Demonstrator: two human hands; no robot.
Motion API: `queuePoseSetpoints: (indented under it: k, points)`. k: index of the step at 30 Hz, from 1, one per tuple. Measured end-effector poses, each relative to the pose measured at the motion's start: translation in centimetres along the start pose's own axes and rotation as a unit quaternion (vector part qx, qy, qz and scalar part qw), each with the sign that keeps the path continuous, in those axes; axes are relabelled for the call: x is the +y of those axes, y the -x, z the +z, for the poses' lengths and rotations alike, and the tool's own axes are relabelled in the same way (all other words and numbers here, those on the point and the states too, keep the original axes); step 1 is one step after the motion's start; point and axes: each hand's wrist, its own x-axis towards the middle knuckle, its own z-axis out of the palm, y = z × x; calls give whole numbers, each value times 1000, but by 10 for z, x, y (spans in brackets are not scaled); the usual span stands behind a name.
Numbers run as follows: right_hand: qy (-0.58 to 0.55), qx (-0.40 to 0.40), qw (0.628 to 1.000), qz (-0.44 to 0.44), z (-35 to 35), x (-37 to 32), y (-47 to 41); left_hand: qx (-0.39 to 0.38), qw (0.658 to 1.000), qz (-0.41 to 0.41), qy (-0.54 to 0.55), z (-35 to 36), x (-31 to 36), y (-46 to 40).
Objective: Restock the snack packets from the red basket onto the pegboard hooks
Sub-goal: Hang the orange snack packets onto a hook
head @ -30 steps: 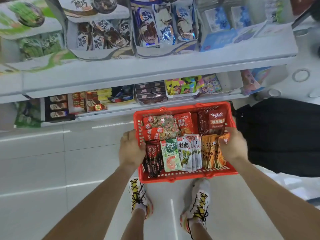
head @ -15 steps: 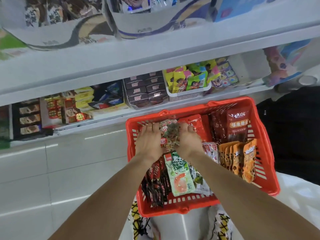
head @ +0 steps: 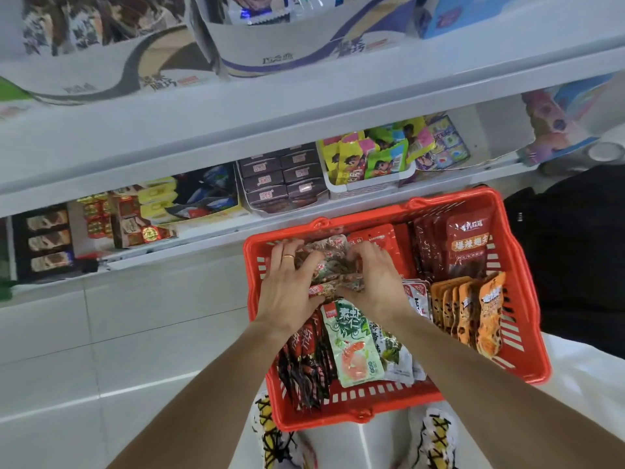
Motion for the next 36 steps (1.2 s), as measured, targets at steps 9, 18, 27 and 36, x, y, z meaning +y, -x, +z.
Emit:
queuePoseSetpoints:
  k: [9,18,27,36]
  points:
    - [49,-105,993,12,3,-13,-10,-2,998,43,-51,7,-4,-3]
    - [-62,2,998,5,-25,-33,-10,16,999,-10,50,-42,-1,-7]
    - [-501,30,853,145,-181,-154,88,-40,805,-215,552,-222,69,66]
    - [-622,56,772,124,-427,-399,257,-105,709,-149,682,-557,200,214]
